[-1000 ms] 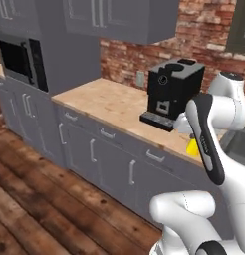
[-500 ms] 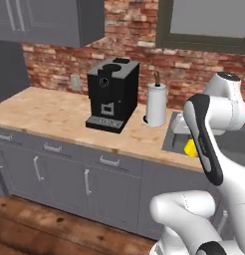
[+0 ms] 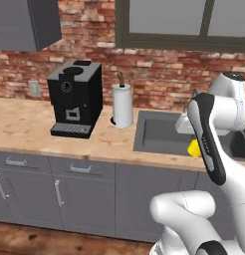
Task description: Pick the cup and bowl from the counter and place them on the counter next to the sink.
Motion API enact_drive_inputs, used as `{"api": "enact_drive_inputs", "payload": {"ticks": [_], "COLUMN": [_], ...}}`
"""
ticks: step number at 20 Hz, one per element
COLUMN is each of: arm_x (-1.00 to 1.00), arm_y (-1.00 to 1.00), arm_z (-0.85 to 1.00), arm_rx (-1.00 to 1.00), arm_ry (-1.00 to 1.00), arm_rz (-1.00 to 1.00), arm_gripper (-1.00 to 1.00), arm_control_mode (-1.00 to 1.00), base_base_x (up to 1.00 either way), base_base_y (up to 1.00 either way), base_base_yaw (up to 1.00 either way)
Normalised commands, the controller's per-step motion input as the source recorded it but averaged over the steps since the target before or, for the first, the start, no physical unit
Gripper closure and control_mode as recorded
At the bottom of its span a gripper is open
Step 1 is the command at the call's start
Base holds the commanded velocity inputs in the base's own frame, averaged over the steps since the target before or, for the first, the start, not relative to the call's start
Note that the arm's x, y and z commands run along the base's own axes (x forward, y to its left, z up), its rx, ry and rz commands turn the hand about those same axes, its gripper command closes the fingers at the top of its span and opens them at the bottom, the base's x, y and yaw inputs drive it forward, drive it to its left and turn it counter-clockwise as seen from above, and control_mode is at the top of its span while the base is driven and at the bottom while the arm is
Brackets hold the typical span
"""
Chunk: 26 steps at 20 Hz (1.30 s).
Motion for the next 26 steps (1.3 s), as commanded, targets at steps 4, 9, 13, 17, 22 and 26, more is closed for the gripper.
{"api": "enact_drive_inputs", "payload": {"ticks": [4,9,13,17,22,26], "arm_x": [0.00,0.00,0.00,0.00,0.00,0.00], "arm_y": [0.00,0.00,0.00,0.00,0.00,0.00], "arm_z": [0.00,0.00,0.00,0.00,0.00,0.00], "arm_rx": [0.00,0.00,0.00,0.00,0.00,0.00], "arm_ry": [0.00,0.00,0.00,0.00,0.00,0.00], "arm_rz": [0.00,0.00,0.00,0.00,0.00,0.00], "arm_gripper": [1.00,1.00,1.00,1.00,1.00,1.00], "arm_control_mode": [1.00,1.00,1.00,1.00,1.00,1.00], "base_base_x": [0.00,0.00,0.11,0.43,0.52,0.62], "base_base_y": [0.58,0.62,0.60,0.51,0.40,0.18], "base_base_yaw": [-0.22,-0.20,-0.16,-0.14,-0.17,-0.28]}}
